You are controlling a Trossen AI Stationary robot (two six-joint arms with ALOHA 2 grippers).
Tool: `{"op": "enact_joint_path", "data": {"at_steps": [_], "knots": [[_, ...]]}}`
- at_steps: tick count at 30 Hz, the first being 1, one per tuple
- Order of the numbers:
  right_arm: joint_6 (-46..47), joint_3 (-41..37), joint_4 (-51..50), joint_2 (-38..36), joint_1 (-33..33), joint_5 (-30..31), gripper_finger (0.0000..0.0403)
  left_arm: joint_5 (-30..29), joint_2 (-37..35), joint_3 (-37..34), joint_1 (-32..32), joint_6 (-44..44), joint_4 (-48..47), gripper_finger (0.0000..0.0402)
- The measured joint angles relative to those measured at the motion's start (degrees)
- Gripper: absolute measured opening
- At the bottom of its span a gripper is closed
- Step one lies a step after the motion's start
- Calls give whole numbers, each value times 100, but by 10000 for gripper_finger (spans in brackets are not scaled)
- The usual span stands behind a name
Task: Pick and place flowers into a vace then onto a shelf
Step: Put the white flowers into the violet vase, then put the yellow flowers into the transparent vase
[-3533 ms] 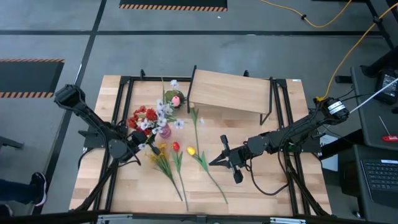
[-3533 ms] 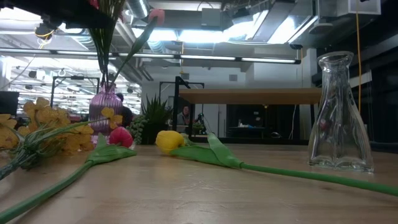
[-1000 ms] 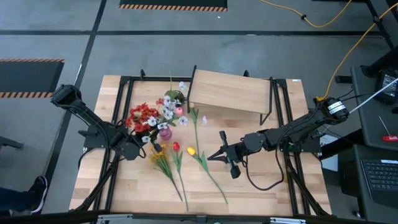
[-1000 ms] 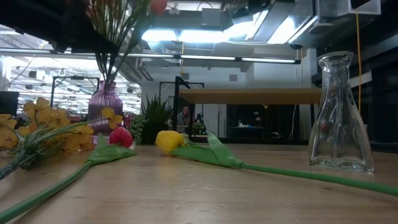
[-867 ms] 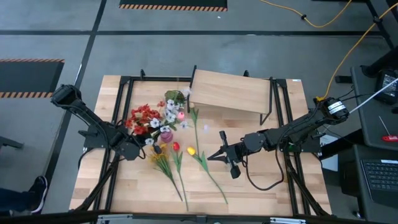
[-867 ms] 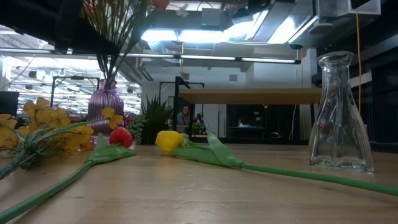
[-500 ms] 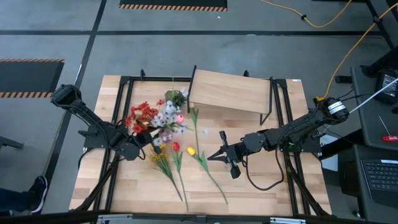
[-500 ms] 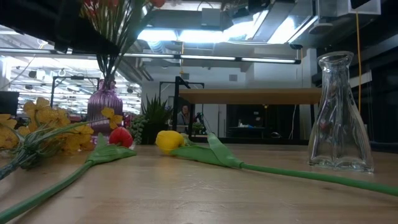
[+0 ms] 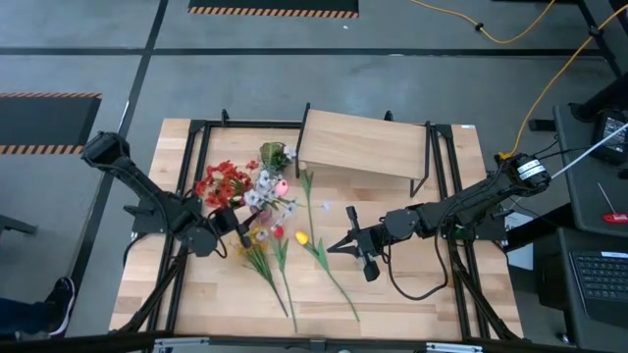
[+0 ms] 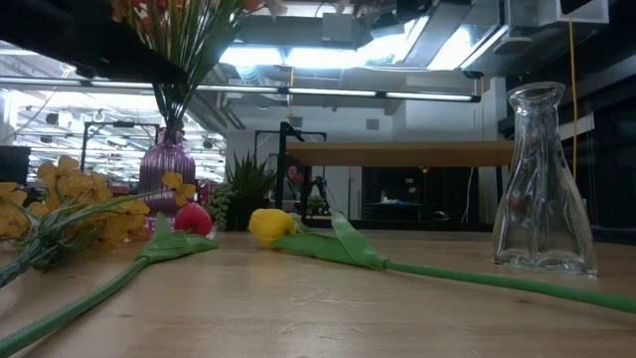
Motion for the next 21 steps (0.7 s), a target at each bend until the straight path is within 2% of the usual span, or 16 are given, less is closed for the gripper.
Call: {"op": "enact_joint_path", "data": {"at_steps": [10, 21], "knots": [[-2, 0, 2, 0, 1, 0, 4, -742, 0, 265, -612, 784, 74, 152], [20, 0, 2, 0, 2, 0, 4, -851, 0, 269, -1207, 702, 70, 152]]}}
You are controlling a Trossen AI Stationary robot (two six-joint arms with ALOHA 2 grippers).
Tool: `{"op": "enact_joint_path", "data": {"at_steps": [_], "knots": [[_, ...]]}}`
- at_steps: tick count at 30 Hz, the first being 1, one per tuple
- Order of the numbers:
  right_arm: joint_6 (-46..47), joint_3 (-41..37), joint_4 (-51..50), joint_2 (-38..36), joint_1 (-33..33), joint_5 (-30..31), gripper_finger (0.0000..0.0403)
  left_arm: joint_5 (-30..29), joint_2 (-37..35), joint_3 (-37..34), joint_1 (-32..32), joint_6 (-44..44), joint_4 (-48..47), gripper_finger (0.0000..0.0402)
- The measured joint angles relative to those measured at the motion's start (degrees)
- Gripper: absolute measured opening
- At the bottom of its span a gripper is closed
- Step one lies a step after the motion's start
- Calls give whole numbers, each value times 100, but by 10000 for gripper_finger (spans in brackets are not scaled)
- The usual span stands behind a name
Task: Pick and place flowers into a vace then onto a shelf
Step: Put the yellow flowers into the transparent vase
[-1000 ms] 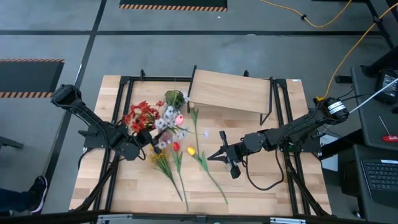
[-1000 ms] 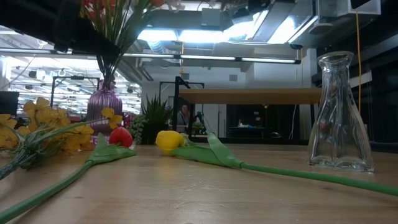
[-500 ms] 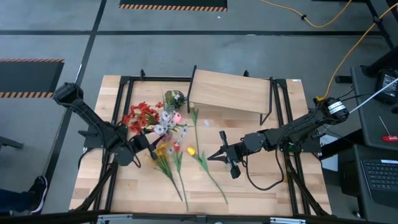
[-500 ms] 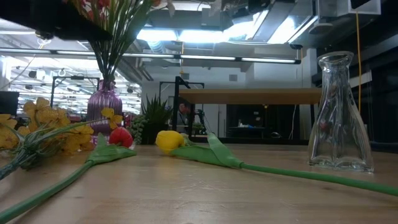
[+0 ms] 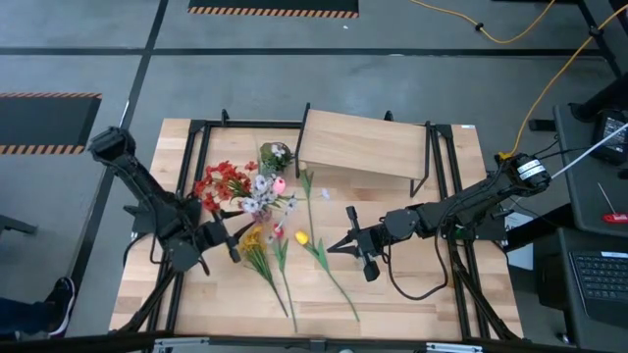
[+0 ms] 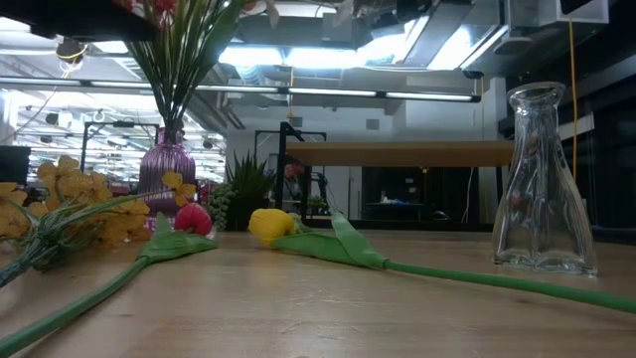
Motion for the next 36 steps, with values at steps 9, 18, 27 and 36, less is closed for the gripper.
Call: {"op": "enact_joint_path", "data": {"at_steps": [9, 18, 27, 36], "knots": [[-15, 0, 26, 0, 0, -1, 4, -844, 1, 0, -760, 348, 172, 152], [-33, 0, 50, 0, -2, 0, 4, -280, 2, 0, -1384, 147, 821, 150], [272, 2, 211, 0, 0, 0, 4, 691, 149, 28, -1344, -97, 908, 96], [1013, 4, 101, 0, 117, 487, 2, 2324, 678, 57, -1077, -1091, 903, 18]]}}
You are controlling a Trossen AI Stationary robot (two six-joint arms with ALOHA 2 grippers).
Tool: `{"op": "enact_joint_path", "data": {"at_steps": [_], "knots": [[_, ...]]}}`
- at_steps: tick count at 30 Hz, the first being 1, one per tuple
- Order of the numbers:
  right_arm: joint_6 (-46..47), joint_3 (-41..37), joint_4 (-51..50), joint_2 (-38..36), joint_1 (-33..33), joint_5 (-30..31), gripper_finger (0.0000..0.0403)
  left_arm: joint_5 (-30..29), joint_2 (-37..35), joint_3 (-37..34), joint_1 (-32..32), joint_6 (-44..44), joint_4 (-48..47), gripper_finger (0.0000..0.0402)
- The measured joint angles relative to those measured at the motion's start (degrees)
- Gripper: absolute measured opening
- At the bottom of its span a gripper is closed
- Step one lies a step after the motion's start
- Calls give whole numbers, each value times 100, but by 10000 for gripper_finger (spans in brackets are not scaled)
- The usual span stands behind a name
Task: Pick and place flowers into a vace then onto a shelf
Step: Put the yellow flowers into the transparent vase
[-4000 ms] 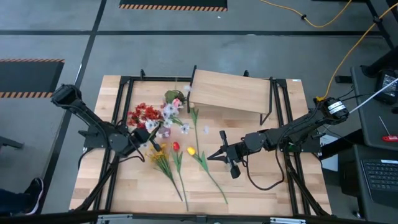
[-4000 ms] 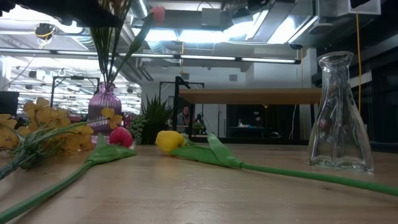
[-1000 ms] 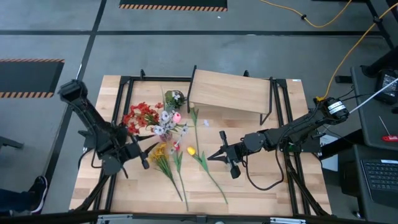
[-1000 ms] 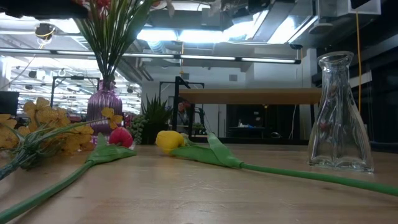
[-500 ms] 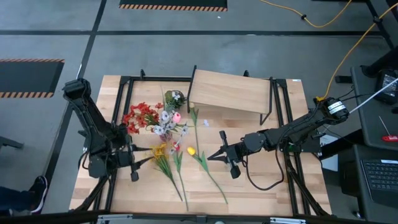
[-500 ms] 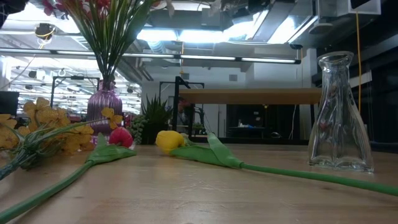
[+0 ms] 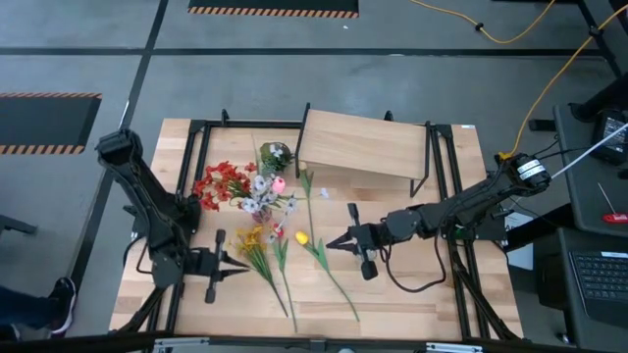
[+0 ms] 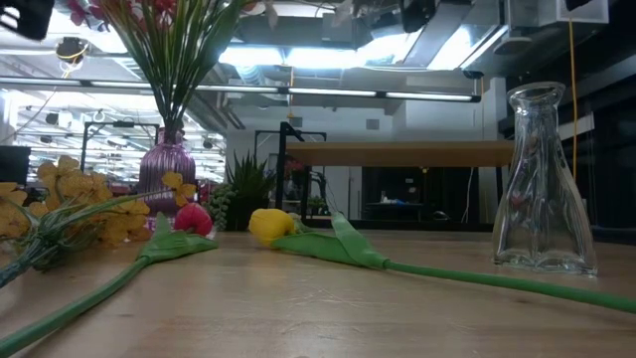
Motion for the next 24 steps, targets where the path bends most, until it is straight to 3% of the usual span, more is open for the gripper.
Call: {"op": "enact_joint_path", "data": {"at_steps": [10, 18, 24], "knots": [[592, 671, -1171, 138, 496, 1082, 1, 1062, 944, 0, 473, -1197, -1, 1], [865, 1422, -1418, 1047, 578, 1118, 1, 1678, 1288, 302, 511, -1477, -79, 2], [1374, 2564, -2421, 1877, 576, 1118, 1, 2099, 1343, 827, 454, -1463, -876, 3]]}}
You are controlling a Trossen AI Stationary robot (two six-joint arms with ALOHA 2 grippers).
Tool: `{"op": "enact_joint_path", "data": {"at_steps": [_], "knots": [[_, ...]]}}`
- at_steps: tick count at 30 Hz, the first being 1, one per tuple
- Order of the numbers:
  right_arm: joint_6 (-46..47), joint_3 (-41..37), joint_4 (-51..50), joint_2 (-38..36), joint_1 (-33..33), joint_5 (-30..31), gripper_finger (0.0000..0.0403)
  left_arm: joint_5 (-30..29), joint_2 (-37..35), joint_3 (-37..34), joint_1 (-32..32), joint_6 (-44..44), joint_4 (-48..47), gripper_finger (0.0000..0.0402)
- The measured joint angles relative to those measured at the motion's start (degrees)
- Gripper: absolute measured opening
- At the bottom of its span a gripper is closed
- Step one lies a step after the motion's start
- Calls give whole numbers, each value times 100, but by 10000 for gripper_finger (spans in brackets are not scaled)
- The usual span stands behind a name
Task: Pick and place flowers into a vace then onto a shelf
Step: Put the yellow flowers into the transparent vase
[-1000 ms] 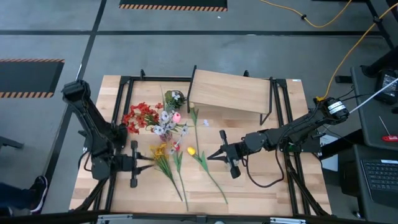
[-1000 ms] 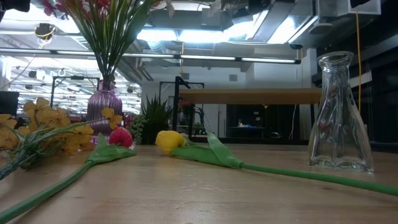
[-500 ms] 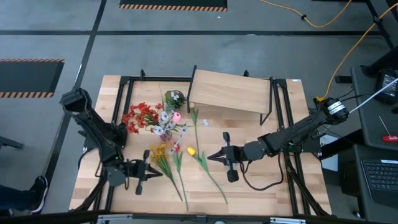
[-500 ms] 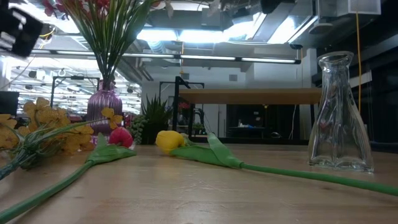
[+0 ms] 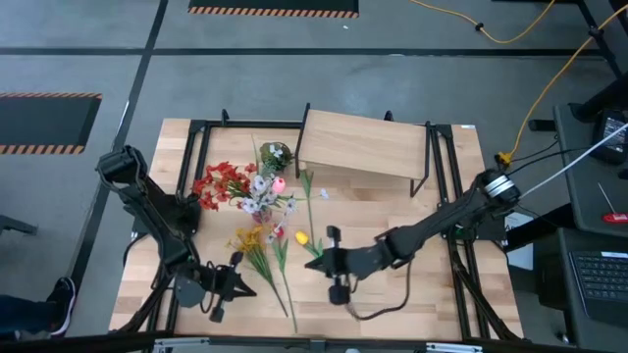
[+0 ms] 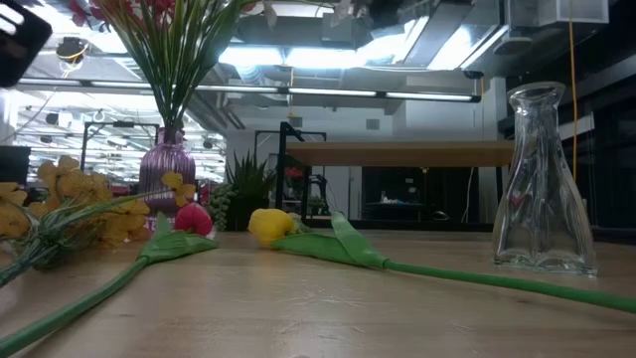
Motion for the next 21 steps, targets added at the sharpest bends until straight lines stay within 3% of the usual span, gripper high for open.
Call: {"op": "enact_joint_path", "data": {"at_steps": [17, 21], "knots": [[1350, 3666, -3122, 2386, 80, 38, 0, 136, -14, 105, -283, 346, -197, 1], [1638, 4367, -3476, 2867, 178, 45, 0, 146, -14, 105, -364, 377, -234, 4]]}}
